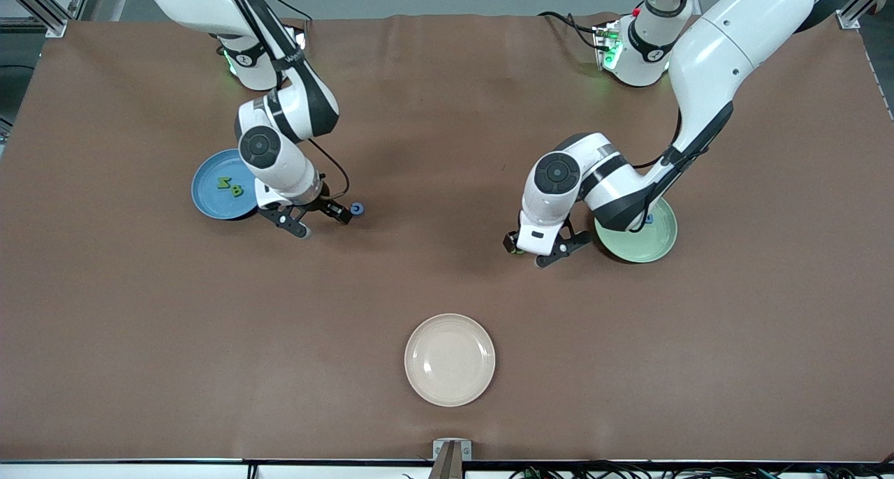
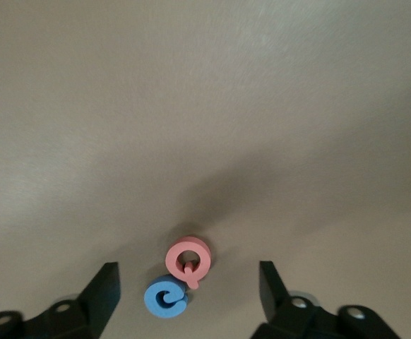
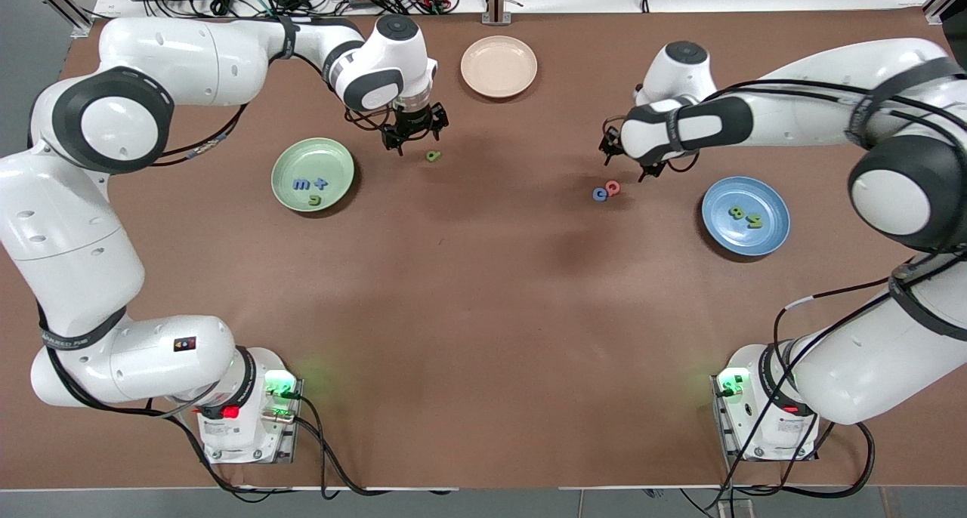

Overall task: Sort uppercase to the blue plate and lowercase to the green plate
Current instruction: 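Grasp the pink Q with the right gripper while the left grasps a, then drop the Q in the blue plate while the left gripper drops a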

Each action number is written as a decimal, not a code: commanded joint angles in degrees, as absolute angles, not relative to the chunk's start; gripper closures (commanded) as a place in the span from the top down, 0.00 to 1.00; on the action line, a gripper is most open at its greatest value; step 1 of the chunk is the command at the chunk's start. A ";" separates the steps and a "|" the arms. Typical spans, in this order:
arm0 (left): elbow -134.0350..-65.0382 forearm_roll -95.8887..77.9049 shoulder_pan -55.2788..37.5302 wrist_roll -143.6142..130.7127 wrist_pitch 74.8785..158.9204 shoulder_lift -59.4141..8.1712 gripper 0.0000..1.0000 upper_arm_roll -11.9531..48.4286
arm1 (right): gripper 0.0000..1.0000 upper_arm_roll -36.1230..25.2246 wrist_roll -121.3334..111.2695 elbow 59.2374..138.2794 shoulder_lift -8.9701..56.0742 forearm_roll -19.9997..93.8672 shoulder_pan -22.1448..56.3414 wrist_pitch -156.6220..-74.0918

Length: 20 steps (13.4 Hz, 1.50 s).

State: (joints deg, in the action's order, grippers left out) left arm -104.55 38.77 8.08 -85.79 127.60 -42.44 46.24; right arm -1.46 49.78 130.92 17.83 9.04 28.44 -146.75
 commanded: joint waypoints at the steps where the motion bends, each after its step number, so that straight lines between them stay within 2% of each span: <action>1: -102.74 37.88 7.82 -86.84 128.76 -45.52 1.00 46.06 | 0.82 -2.20 49.40 129.90 20.12 9.59 30.32 -147.91; 6: -100.90 38.32 6.16 -86.92 131.04 -48.43 0.98 45.01 | 0.73 -2.20 49.39 130.25 23.46 9.49 31.64 -152.75; 8: -100.20 37.97 3.61 -86.92 131.66 -48.43 0.91 41.59 | 0.68 -2.11 49.39 130.52 23.38 9.49 32.17 -152.32; 10: -100.28 37.88 3.25 -86.84 133.06 -48.51 0.85 41.22 | 0.61 -2.20 49.39 130.87 23.38 9.49 32.25 -152.31; 11: -100.28 37.88 3.25 -86.84 133.07 -48.52 0.82 41.13 | 0.56 -2.20 49.39 130.96 23.38 9.49 32.26 -152.23; 13: -100.20 37.88 3.25 -86.84 133.07 -48.52 0.69 41.13 | 0.42 -2.20 48.70 131.31 23.38 9.49 32.26 -152.05; 16: -100.28 37.88 3.25 -86.66 133.07 -48.52 0.52 41.13 | 0.07 -2.20 46.94 132.19 22.68 9.49 31.65 -151.00; 17: -100.28 37.88 3.25 -86.66 133.07 -48.52 0.50 41.13 | 0.02 -2.46 46.85 132.27 22.41 9.49 31.47 -149.78; 20: -100.20 37.79 3.25 -86.75 133.07 -48.87 0.42 41.22 | 0.00 -2.81 40.55 132.28 16.55 9.41 28.41 -139.70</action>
State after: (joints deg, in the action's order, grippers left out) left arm -101.12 38.72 4.00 -86.50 132.89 -48.32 41.63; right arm -2.56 45.46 130.89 21.46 9.01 31.01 -145.71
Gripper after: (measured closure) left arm 0.542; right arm 0.634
